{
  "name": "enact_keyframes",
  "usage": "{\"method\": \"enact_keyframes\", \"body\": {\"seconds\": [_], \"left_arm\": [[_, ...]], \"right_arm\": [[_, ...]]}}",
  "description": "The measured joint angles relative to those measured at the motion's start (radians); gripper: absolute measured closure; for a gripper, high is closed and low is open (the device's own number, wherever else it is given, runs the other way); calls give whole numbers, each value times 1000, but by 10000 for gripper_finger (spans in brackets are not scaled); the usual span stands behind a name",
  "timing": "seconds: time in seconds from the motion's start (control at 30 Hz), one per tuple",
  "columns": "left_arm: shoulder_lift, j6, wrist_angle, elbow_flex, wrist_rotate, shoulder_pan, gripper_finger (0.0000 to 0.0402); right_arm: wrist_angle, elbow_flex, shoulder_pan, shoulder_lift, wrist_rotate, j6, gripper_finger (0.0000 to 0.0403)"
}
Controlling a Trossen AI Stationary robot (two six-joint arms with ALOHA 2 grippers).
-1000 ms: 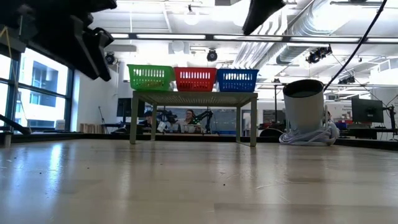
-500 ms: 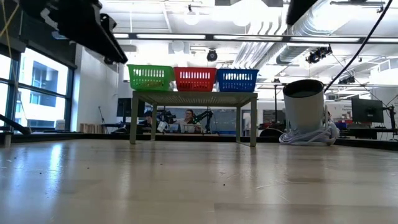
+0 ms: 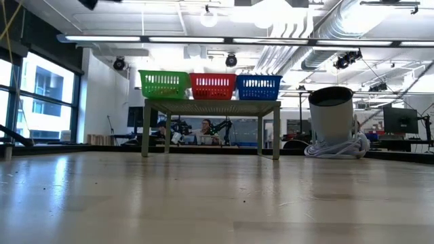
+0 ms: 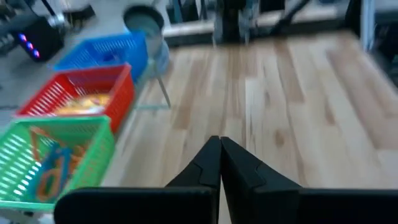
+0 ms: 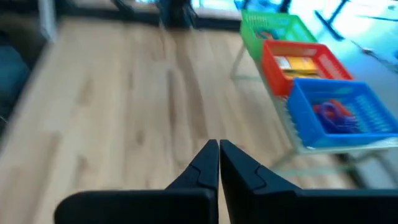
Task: Pick & Place Office Desk Supplies
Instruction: Return to Home Position
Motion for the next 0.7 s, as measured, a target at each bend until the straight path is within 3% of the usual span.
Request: {"method": "enact_keyframes", "body": {"seconds": [0.17,0.4,0.5,0.7], "left_arm": [[-144,22,2,-47,1,0,401],[-328,-5,99,-265,19,1,401],[-404,2,138,-345,26,1,401],[-553,35,156,-383,18,1,401]], "right_arm": [[268,-250,-14,-253,-67,-49,400],[781,-564,-45,-510,-325,-207,400],[808,-650,-68,-553,-424,-267,400],[824,-747,-129,-654,-418,-276,400]]}}
